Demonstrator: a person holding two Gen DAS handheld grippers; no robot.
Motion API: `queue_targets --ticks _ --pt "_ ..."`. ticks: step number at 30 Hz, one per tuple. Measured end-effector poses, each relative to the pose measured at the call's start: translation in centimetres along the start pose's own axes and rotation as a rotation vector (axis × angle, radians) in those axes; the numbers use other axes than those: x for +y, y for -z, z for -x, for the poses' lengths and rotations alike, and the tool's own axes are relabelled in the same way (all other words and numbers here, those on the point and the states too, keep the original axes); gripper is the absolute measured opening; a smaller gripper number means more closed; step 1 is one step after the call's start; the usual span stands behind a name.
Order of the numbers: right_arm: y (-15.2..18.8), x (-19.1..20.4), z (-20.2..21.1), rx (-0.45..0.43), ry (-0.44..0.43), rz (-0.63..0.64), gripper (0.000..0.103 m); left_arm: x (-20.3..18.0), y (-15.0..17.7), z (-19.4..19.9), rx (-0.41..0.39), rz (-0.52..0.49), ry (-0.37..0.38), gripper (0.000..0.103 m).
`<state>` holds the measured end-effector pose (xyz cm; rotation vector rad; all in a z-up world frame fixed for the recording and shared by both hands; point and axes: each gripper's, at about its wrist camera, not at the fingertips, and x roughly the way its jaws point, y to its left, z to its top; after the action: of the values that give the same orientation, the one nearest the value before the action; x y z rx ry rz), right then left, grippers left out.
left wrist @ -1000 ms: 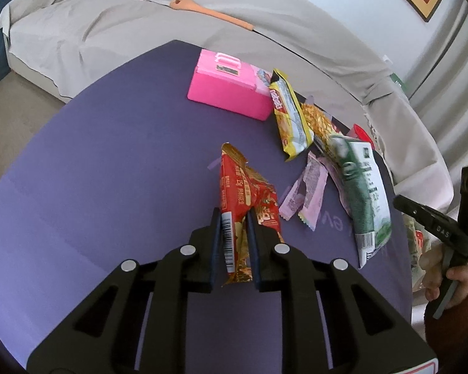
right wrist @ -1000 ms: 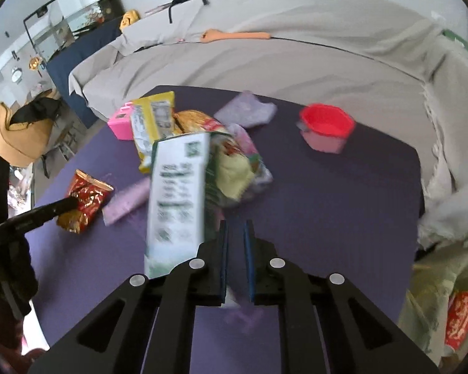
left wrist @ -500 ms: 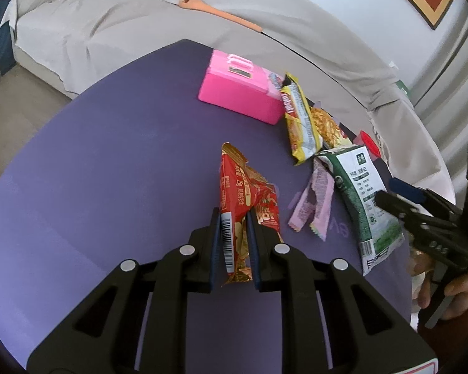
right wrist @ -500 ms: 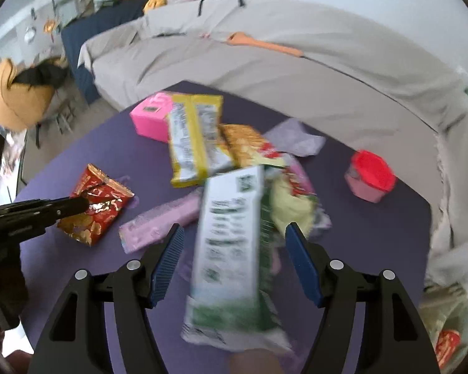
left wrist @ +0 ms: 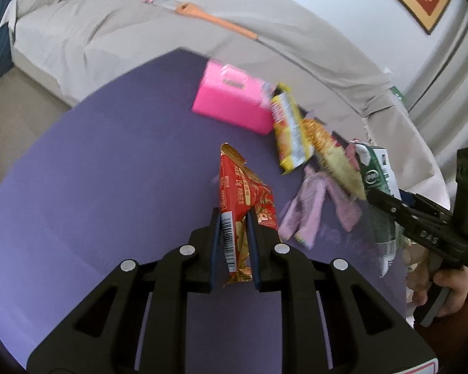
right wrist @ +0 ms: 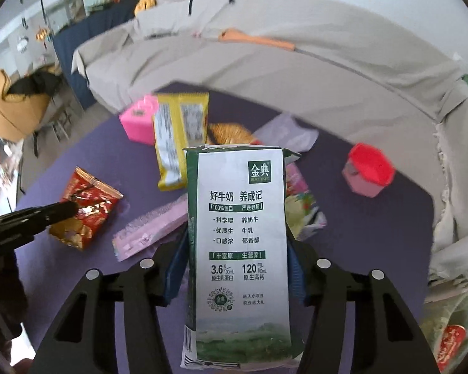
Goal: Collect trash
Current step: 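Lift the green milk carton with the right tool while the left tool holds the red wrapper, then carry both items over the bin and release the wrapper and carton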
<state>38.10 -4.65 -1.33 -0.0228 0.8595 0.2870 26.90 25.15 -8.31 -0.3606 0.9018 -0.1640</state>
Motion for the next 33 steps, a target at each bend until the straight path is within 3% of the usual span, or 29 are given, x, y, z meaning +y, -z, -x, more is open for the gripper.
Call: queue_targets --ticks 4,11,19,23,27,33 --pt "0.1 -1.2 3.4 -0.072 -0.012 -0.018 0.052 -2.8 -1.3 1.8 -0.061 -0.057 0.016 0.015" --pt "1.3 -4.0 10.8 -0.231 0.057 -0.023 0.052 -10.4 -3.3 4.4 -0.144 -0.196 0.06 0.015" --pt "4.9 -11.3 18.8 -0.35 0.172 -0.1 0.052 -21.9 -3.6 5.0 -0.163 -0.344 0.22 0.015" --pt "7.7 -15.5 23.0 -0.414 0.271 -0.149 0.052 -28.0 -2.8 3.8 -0.127 -0.421 0.309 0.015" --pt "11.0 -19.8 26.4 -0.443 0.382 -0.203 0.052 -33.8 -1.2 1.1 -0.035 -0.468 0.411 0.015" --pt "15.3 -25.0 29.6 -0.437 0.486 -0.294 0.052 -40.8 2.6 -3.9 0.122 -0.529 0.496 0.015"
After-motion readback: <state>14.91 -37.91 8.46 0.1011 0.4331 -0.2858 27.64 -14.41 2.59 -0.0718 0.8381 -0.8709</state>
